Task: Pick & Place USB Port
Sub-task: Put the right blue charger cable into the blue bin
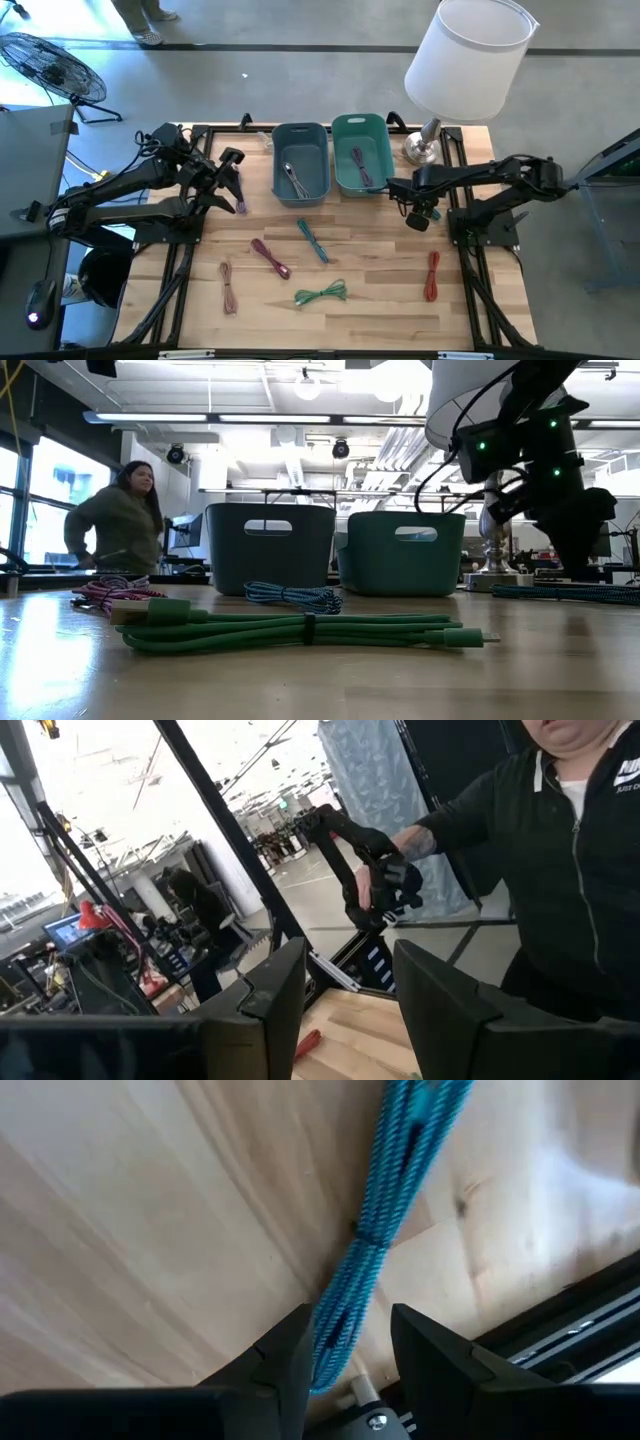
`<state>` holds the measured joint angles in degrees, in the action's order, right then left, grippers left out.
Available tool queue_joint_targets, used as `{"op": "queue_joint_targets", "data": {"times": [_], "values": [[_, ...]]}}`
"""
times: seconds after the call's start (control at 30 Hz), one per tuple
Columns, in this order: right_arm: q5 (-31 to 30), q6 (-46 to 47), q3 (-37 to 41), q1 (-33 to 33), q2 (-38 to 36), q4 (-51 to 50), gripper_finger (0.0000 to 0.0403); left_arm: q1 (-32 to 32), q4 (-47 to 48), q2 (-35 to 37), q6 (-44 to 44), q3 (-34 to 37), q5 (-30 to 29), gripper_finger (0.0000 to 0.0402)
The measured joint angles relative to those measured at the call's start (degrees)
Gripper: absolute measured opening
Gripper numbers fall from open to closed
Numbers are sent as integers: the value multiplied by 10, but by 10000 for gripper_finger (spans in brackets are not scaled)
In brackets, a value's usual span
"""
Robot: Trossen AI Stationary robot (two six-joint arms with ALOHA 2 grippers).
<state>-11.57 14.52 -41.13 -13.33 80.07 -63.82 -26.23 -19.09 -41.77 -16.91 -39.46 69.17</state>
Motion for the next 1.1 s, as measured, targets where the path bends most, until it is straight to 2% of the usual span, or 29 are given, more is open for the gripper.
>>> {"op": "queue_joint_targets", "data": {"times": [0.3,0.63,0.9,1.1], "values": [[-1,1,2,-2,55,1,129,0,0,0,0,0,0,150],[-2,4,2,-17,58,0,129,0,0,0,2,0,0,150],[30,4,10,-40,58,18,129,0,0,0,2,0,0,150],[31,6,12,-40,58,21,129,0,0,0,2,0,-2,150]]}}
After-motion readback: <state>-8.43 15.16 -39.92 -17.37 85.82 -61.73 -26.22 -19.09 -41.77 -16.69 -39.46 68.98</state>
